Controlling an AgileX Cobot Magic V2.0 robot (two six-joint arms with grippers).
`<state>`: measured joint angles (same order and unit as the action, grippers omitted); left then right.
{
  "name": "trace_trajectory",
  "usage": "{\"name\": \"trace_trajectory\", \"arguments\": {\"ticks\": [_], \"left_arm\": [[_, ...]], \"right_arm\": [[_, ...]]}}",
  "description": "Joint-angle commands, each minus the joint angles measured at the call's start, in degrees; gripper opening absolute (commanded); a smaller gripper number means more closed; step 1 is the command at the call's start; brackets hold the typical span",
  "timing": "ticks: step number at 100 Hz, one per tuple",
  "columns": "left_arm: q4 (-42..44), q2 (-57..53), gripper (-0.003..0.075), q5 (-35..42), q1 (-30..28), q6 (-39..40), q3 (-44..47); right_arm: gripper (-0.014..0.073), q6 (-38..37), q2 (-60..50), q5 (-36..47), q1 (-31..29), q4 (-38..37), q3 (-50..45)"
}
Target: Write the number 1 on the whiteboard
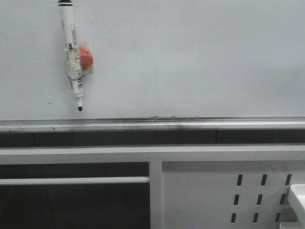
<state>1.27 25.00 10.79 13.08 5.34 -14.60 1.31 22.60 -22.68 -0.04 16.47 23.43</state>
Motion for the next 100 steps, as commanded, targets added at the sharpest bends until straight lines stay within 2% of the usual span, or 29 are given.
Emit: {"name": "trace_trajectory", "arguments": {"ticks": [1, 27, 40, 69, 85, 100], "left_arm": [[0.22, 4.26, 0.04, 5.34, 3.27, 0.63, -0.03], [0.22, 17.34, 0.04, 16.98, 10.94, 1.2, 2.94], [0.22, 24.71, 0.04, 26.14, 14.22, 3.21, 4.34], [-2.82, 41.8, 0.04, 41.44, 22.31, 3.15, 4.34], [-4.39, 53.34, 0.04, 57.68, 25.2, 3.15, 4.34], [-6.2, 61.32, 0.04, 67.25, 26.73, 5.45, 4.34]], "right_arm": [[-0.0069, 2.09, 0.92, 3.84, 0.04, 0.5, 2.12], [-0.0069, 2.09, 0.92, 0.58, 0.04, 0.6, 2.36], [-0.0069, 2.52, 0.92, -0.46, 0.04, 0.6, 2.36], [-0.0069, 2.52, 0.92, -2.09, 0.04, 0.6, 2.36], [-0.0069, 2.52, 0.92, -2.43, 0.04, 0.6, 2.36], [-0.0069, 2.52, 0.92, -2.54, 0.04, 0.6, 2.36]]}}
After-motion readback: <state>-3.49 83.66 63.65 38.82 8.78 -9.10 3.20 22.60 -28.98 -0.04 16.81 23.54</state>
